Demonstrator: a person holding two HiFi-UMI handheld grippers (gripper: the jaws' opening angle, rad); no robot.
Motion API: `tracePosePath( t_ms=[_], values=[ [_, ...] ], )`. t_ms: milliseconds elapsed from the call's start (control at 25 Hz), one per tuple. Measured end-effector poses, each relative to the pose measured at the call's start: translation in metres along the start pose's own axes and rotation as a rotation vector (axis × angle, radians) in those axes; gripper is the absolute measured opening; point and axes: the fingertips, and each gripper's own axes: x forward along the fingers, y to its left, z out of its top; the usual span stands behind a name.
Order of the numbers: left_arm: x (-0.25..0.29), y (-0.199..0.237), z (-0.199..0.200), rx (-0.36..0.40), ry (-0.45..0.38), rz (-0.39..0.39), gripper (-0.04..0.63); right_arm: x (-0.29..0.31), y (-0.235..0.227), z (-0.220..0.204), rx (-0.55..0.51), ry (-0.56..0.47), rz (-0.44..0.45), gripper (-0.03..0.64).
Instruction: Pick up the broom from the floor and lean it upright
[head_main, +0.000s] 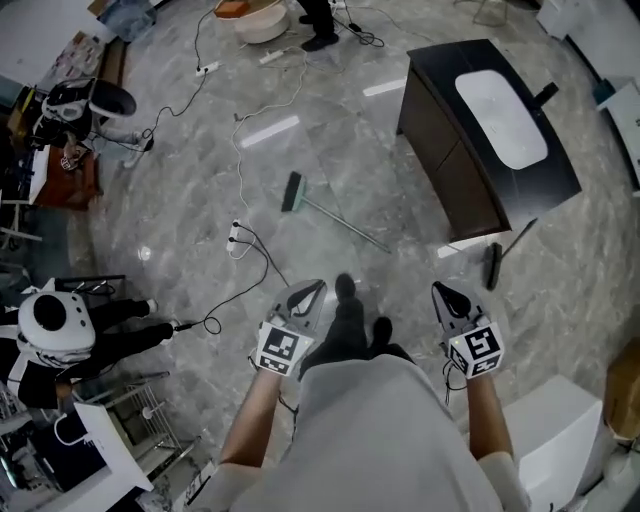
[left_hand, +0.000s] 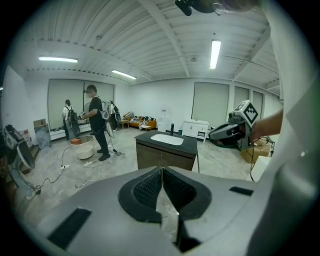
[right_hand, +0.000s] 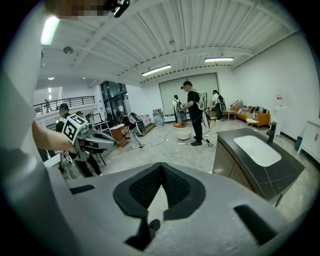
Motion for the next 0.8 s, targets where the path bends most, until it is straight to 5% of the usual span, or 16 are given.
tracePosePath(
  t_ms=[440, 800],
  values=[
    [0.115, 0.099, -0.048, 0.062, 0.095, -0.205, 0.011, 0.119, -0.027, -0.009, 0.035, 0.151, -0.043, 0.000],
    [0.228, 0.117, -0.100, 0.114, 0.160, -0.343, 0.011, 0.180, -0.065, -0.062, 0.108, 0.239, -0.054, 0.000]
  ],
)
